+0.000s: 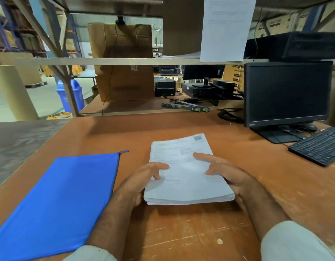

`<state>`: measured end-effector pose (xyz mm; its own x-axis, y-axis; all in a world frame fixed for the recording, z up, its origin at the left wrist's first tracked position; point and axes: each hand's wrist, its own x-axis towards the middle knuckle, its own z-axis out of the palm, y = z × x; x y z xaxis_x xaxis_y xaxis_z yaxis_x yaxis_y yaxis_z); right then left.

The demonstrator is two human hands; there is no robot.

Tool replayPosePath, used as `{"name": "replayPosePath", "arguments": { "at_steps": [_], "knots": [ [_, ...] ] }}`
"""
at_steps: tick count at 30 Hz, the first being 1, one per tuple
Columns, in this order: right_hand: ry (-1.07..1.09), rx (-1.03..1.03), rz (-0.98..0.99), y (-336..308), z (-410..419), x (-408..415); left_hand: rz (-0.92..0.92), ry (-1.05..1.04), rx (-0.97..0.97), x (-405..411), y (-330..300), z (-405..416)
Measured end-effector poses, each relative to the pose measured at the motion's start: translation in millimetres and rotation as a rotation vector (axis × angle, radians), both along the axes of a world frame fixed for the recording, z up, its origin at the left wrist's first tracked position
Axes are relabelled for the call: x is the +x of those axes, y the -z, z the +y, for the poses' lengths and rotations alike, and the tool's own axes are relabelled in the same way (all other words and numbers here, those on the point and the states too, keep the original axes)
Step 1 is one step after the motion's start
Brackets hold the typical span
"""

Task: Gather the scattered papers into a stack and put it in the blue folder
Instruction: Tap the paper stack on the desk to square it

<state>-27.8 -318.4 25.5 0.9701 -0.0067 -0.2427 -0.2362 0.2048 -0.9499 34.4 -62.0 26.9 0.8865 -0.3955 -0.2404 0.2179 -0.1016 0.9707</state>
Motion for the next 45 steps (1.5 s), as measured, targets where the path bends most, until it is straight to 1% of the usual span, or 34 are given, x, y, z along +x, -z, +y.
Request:
{"name": "replayPosePath", "arguments": {
  "at_steps": [1,4,6,7,9,12,14,16,19,22,25,29,33,36,38,41,43,45],
  "knots": [
    [0.000,-0.036,-0.051,-5,-1,-1,-0.045,0.006,-0.022,3,-6,0],
    [0.091,-0.274,-0.255,-36,-2,-7,-0.185,-0.012,-0.204,13,-29,-3],
    [0.130,-0.295,-0.389,-58,-5,-12,-0.325,-0.028,-0.275,17,-48,-8],
    [0.141,-0.319,-0.451,-66,-6,-15,-0.409,-0.026,-0.288,18,-55,-12],
    [0.142,-0.451,-0.554,-73,-5,-20,-0.538,-0.018,-0.294,14,-60,-21],
    [0.167,-0.649,-0.604,-50,-3,-25,-0.609,0.004,-0.242,2,-39,-32],
    [0.219,-0.628,-0.590,-22,-2,-27,-0.600,0.014,-0.202,-3,-17,-37],
    [0.276,-0.580,-0.610,-7,0,-29,-0.575,0.010,-0.212,-9,-9,-39],
    [0.317,-0.558,-0.659,-15,-3,-29,-0.642,-0.010,-0.240,-11,-26,-41],
    [0.301,-0.551,-0.653,-10,-6,-32,-0.706,-0.015,-0.187,-9,-31,-41],
    [0.349,-0.580,-0.615,6,-7,-33,-0.701,-0.002,-0.134,-12,-27,-47],
    [0.436,-0.545,-0.613,0,-14,-29,-0.694,-0.020,-0.172,-13,-42,-59],
    [0.382,-0.592,-0.556,12,-11,-37,-0.635,-0.014,-0.104,-18,-24,-61],
    [0.410,-0.610,-0.555,13,-10,-38,-0.643,-0.037,-0.122,-18,-20,-60],
    [0.420,-0.608,-0.532,12,-10,-38,-0.647,-0.034,-0.100,-16,-19,-61],
    [0.373,-0.614,-0.502,9,-8,-42,-0.641,-0.015,-0.064,-20,-19,-53],
    [0.304,-0.558,-0.468,-5,-9,-49,-0.614,0.012,-0.076,-17,-29,-43],
    [0.233,-0.379,-0.416,-20,-13,-51,-0.497,0.070,-0.169,-12,-42,-30]
  ]
}}
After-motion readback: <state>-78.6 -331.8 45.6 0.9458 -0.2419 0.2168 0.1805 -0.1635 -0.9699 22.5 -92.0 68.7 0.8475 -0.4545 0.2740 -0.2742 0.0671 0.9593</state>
